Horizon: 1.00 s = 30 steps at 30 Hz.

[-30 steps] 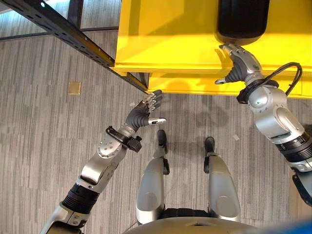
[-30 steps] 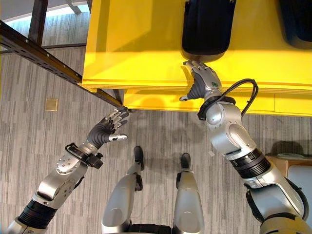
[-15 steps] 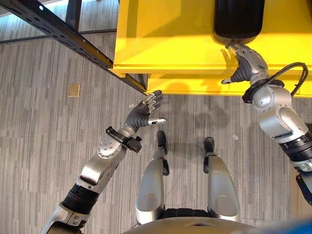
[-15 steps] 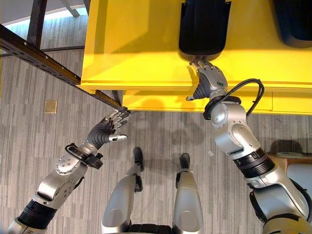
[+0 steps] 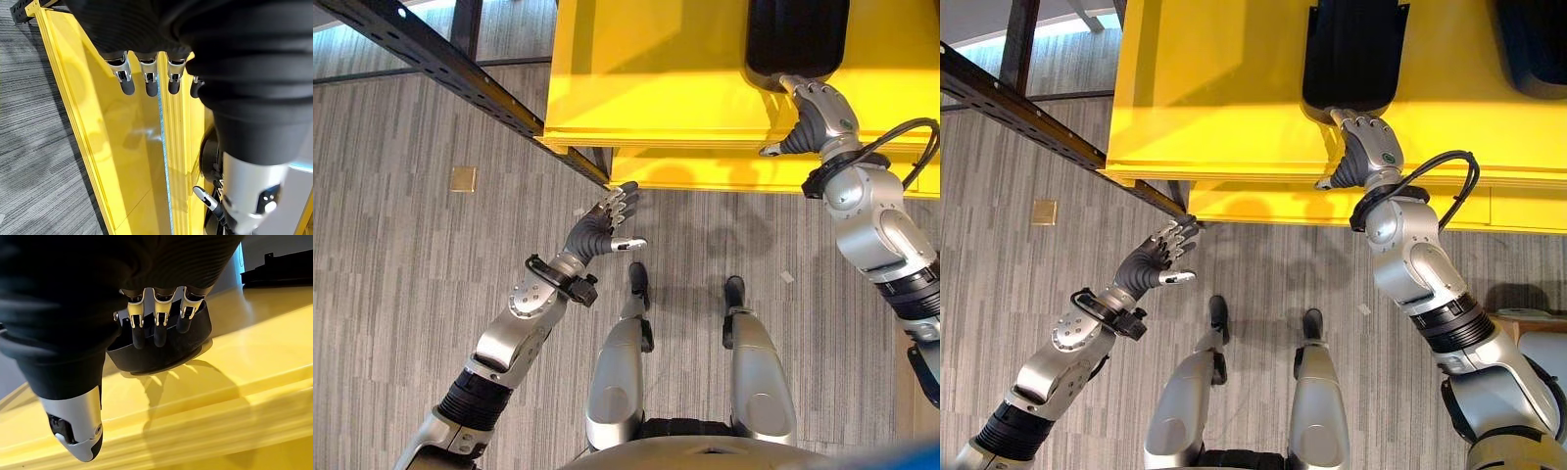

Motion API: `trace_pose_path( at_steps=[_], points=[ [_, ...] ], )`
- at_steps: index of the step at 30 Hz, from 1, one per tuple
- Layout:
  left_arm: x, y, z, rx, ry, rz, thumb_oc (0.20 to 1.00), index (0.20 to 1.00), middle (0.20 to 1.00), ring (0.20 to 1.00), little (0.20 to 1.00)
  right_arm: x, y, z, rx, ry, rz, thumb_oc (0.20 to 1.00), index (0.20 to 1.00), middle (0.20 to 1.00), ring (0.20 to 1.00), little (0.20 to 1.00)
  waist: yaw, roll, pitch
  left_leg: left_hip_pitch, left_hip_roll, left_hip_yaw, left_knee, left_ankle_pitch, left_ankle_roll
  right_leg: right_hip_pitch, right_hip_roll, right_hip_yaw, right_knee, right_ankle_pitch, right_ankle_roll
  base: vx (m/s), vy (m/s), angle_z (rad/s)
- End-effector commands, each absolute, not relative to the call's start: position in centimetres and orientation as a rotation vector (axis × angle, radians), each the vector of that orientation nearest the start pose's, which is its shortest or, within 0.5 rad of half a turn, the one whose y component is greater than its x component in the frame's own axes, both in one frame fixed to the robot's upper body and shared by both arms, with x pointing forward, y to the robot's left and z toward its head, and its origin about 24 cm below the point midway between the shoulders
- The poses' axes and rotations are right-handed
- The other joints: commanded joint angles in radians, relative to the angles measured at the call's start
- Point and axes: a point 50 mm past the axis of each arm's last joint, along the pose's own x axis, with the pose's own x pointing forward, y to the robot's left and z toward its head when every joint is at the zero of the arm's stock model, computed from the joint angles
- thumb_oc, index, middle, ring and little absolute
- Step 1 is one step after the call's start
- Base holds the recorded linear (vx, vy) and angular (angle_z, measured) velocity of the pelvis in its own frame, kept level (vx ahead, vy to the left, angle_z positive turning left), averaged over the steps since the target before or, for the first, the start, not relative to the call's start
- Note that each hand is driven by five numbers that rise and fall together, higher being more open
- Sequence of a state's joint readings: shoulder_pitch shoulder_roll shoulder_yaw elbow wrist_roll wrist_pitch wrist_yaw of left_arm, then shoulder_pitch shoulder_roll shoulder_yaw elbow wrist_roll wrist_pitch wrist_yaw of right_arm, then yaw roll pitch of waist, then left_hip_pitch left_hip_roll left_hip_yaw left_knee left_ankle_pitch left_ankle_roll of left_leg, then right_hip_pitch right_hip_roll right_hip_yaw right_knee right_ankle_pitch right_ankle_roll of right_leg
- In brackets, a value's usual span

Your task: Move parts from the plastic box to the shelf.

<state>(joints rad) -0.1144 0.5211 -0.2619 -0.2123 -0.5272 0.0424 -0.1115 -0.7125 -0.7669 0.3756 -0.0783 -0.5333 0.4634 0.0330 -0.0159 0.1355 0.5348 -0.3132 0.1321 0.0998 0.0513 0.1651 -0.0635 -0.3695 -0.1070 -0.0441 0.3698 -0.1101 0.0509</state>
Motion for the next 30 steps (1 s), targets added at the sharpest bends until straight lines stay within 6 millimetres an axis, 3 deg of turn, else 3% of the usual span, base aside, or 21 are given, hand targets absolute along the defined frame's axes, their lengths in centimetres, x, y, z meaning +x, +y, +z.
trace_pose_path(
  at_steps=[1,30],
  points=[
    [25.1,15.7,10.7,0.003,-0.151,-0.481,1.000,1.000,1.000,1.000,1.000,33.2,-19.2,28.1,-1.326,-0.454,-0.300,1.000,1.000,1.000,1.000,1.000,0.002,-0.044,-0.049,0.050,-0.045,-0.014,0.020,-0.123,0.012,0.056,0.045,0.000,-0.061,-0.026,-0.015,0.00,0.000,0.00],
    [25.3,15.6,10.5,-0.009,-0.152,-0.471,1.000,1.000,1.000,1.000,1.000,32.9,-18.8,30.7,-1.197,-0.597,-0.343,1.000,1.000,1.000,1.000,1.000,-0.007,-0.025,-0.028,0.040,-0.052,-0.012,0.012,-0.116,0.011,0.027,0.041,0.011,-0.062,-0.016,-0.015,0.00,0.000,0.00]
  ],
)
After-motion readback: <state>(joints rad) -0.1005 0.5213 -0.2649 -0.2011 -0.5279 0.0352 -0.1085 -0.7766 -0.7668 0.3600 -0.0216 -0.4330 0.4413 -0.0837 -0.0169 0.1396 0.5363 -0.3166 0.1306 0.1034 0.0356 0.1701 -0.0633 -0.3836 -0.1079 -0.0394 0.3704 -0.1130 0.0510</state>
